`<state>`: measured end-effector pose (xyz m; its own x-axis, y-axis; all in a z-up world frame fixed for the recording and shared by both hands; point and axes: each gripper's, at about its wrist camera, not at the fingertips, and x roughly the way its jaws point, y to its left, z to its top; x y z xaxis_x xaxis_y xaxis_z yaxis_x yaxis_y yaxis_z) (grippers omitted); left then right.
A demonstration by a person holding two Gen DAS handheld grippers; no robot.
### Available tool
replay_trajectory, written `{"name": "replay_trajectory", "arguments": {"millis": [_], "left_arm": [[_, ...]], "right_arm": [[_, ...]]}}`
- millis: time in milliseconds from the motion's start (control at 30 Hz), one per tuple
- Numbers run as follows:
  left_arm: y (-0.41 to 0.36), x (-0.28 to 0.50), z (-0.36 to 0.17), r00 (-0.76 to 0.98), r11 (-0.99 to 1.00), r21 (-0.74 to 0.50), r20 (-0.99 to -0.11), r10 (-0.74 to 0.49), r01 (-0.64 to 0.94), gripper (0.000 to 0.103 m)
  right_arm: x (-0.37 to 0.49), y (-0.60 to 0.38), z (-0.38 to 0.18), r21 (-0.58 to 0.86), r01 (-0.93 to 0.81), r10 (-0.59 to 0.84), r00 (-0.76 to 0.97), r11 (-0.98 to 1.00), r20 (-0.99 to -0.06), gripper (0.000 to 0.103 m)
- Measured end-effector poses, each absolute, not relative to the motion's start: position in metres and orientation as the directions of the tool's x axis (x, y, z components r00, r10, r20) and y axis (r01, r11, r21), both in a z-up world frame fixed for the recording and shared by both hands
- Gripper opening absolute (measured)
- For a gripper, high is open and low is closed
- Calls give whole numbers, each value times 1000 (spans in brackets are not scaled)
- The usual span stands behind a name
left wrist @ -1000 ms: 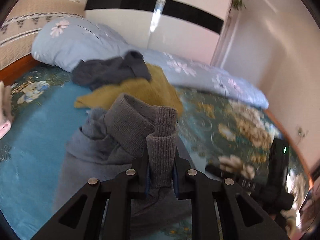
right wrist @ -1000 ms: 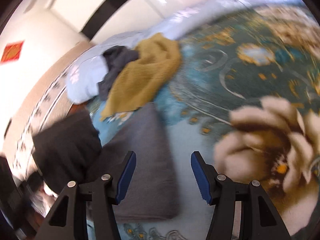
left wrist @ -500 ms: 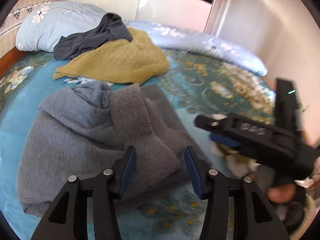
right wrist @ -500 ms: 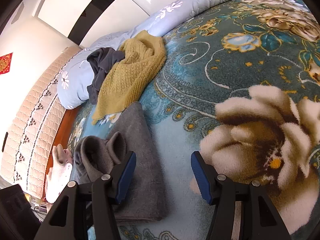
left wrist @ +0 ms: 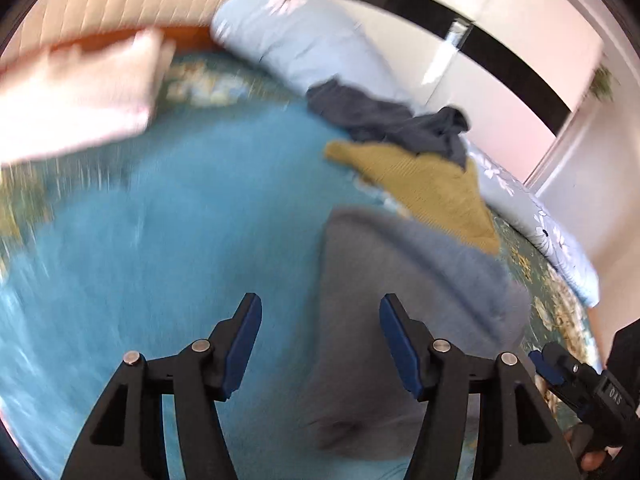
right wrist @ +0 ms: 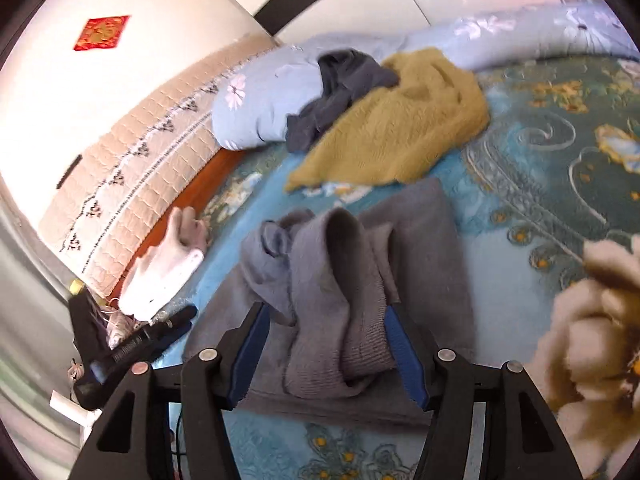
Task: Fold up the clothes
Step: 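Grasp the folded sleeve edge of the grey sweatshirt with the right gripper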
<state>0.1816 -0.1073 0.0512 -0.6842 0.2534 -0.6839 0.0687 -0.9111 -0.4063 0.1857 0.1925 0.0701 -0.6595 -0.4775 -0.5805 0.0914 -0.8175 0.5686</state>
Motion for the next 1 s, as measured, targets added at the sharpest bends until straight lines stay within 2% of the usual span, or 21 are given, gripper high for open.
{"name": "replay_trajectory", "arguments": {"millis": [67, 200, 267, 567, 700, 800, 833, 933, 1000], "left_arm": [[-108, 183, 40, -679, -909, -415, -682, 272, 52, 63], [-114, 183, 35, -672, -892, -452, -668, 320, 25, 63], [-117, 185, 33, -667, -882, -470, -664, 338, 20, 63], [-120, 182, 29, -656, -860, -510, -653, 378, 13, 63], [-121, 182, 29, -655, -854, -519, -651, 383, 18, 63], [-120, 183, 29, -655, -853, -521, -651, 383, 18, 63], [-120, 183, 29, -656, -853, -521, -651, 383, 18, 63], [-120, 182, 28, -654, -851, -526, -650, 386, 20, 63], [-121, 182, 28, -653, -849, -528, -650, 388, 21, 63]], "right_arm": [[182, 200, 63, 596, 55, -483, -646, -801, -591, 64], [174, 208, 44, 706, 18, -584, -577, -708, -571, 64], [167, 204, 36, 744, 7, -639, -518, -668, -569, 68], [125, 199, 27, 774, -125, -645, -479, -620, -595, 69], [127, 192, 32, 761, -49, -643, -501, -647, -579, 69], [135, 198, 36, 797, -12, -673, -529, -603, -517, 59], [137, 200, 42, 807, 18, -684, -542, -591, -489, 53], [144, 203, 58, 816, 105, -710, -564, -568, -422, 51], [144, 197, 60, 786, 113, -696, -552, -607, -459, 51]]}}
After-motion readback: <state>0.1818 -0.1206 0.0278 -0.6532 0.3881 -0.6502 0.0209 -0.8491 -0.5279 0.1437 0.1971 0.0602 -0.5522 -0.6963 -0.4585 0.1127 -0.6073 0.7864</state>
